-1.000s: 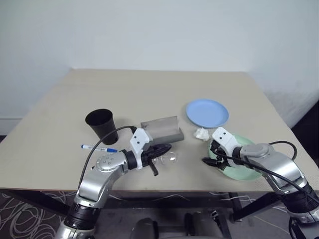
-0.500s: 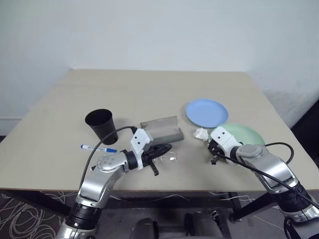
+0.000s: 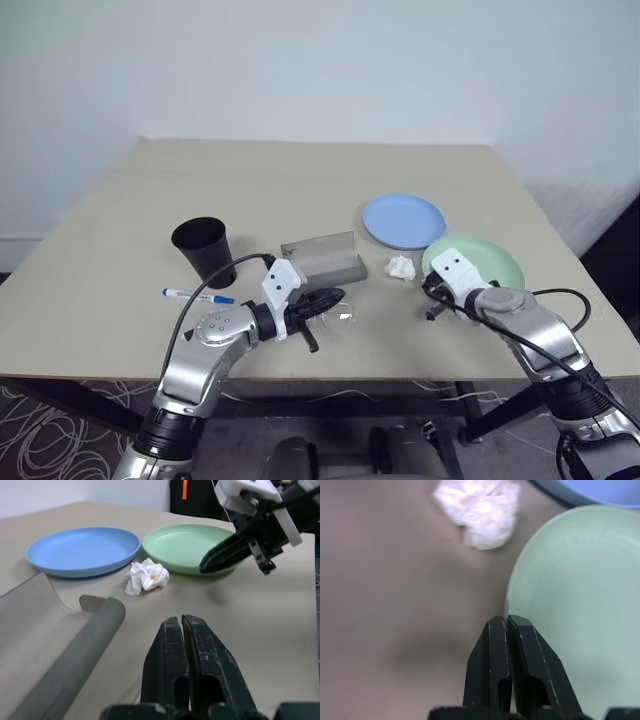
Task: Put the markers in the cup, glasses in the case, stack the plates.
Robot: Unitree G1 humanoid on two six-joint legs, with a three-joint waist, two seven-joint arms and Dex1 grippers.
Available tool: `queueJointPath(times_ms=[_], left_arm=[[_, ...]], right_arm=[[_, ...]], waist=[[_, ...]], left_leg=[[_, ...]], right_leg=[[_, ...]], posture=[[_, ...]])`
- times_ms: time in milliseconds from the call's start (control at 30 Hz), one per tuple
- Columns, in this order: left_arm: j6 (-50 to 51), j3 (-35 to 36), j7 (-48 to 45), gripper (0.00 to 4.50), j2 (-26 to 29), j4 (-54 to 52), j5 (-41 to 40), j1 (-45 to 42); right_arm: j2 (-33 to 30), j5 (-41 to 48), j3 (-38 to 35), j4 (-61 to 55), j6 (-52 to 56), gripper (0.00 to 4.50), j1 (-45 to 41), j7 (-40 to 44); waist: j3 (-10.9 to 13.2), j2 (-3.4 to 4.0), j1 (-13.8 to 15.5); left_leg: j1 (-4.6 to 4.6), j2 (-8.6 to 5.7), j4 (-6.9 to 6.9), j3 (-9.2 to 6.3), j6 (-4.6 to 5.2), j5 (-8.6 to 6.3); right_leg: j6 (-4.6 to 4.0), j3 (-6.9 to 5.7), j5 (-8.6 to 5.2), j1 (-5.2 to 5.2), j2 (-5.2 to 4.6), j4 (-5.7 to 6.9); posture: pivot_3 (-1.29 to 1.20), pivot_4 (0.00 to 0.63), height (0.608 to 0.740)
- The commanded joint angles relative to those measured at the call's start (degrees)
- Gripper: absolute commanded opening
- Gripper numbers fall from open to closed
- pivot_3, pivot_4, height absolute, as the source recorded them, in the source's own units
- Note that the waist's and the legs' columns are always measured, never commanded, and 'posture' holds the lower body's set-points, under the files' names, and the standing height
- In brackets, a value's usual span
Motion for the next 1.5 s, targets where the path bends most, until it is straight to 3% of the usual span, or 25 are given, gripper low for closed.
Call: queueJointPath(times_ms=[33,200,367,533,700,967,1067,1200,1367,1500], left_arm=[[-1.4,0.0,-0.2,0.00,-0.2,-0.7,0.3,-1.6],[-1.7,0.2,-0.3,0.00,-0.3,-0.3,0.3,-2.0],[-1.8,0.9,-0.4,0.00,-0.2,0.1,-0.1,-2.8],[-2.0,1.8,-0.7,0.00,0.1,1.5,-0.4,-4.2],[-2.1,1.7,-0.8,0.00,-0.1,1.9,-0.3,-4.9],[-2.2,1.7,-0.5,0.00,-0.1,1.5,-0.2,-4.9],[-2.2,1.9,-0.2,0.00,0.1,1.1,-0.2,-4.5],[-2.0,2.1,0.0,0.00,0.4,0.5,-0.3,-4.1],[-1.7,2.4,0.1,0.00,0.8,0.0,-0.7,-4.1],[-1.7,3.7,-0.7,0.00,2.4,1.0,-0.9,-4.4]], right_arm=[[0.3,-2.8,-3.2,1.6,-0.5,0.06,-2.1,-3.6],[1.5,-4.1,-4.5,4.4,-4.0,0.06,-3.7,-5.1],[-1.5,-6.2,-0.1,13.1,-20.8,0.06,-8.4,1.5],[-1.5,-8.9,3.5,29.2,-41.4,0.06,-16.7,8.6],[2.8,-10.1,4.8,46.3,-57.4,0.06,-24.9,13.7],[9.3,-13.6,4.8,69.8,-72.3,0.06,-34.7,14.8],[10.6,-14.6,3.9,75.5,-75.1,0.71,-37.3,13.2],[10.6,-15.5,3.2,77.5,-77.7,2.01,-38.5,12.4],[9.4,-12.1,-0.5,74.3,-76.9,2.01,-37.5,17.6],[6.6,-4.2,-5.4,64.2,-67.6,2.01,-33.6,31.9]], waist=[[0.0,0.01,0.0],[0.0,0.04,0.0],[0.0,0.08,-0.1],[0.1,0.06,-0.1],[0.1,0.06,-0.1],[0.1,0.06,-0.1],[0.1,0.07,-0.1],[0.0,0.07,-0.1],[0.0,0.08,-0.1],[0.0,0.08,-0.1]], left_leg=[[0.00,0.00,0.00,0.00,0.00,0.00],[0.06,-0.02,-0.02,0.01,0.00,0.00],[0.18,-0.13,-0.12,-0.04,-0.01,0.00],[0.32,-0.38,-0.15,-0.24,0.06,0.02],[0.32,-0.44,-0.15,-0.37,0.10,0.05],[0.32,-0.67,-0.11,-0.36,0.15,0.08],[0.32,-0.79,-0.12,-0.33,0.17,0.09],[0.33,-0.88,-0.12,-0.31,0.18,0.09],[0.34,-0.90,-0.12,-0.30,0.19,0.10],[0.36,-0.90,-0.12,-0.37,0.23,0.12]], right_leg=[[0.00,0.00,0.00,-0.01,0.00,0.00],[0.00,0.05,0.00,-0.06,0.02,0.20],[0.00,0.21,0.01,-0.13,0.08,0.43],[-0.02,0.45,0.00,-0.20,0.07,0.95],[0.06,0.48,0.05,-0.17,0.09,1.03],[0.11,0.90,0.11,-0.13,0.12,1.10],[0.12,1.16,0.11,-0.13,0.14,1.11],[0.12,1.48,0.11,-0.13,0.23,1.12],[0.12,1.70,0.11,-0.13,0.37,1.15],[0.13,1.81,0.11,-0.07,0.47,1.16]], posture=[[0.00,0.000,0.740],[0.00,0.000,0.740],[0.00,0.000,0.740],[0.00,0.000,0.740],[0.00,0.000,0.740],[0.00,0.000,0.740],[0.00,0.000,0.740],[0.00,0.000,0.740],[0.00,0.000,0.740],[0.00,0.000,0.740]])
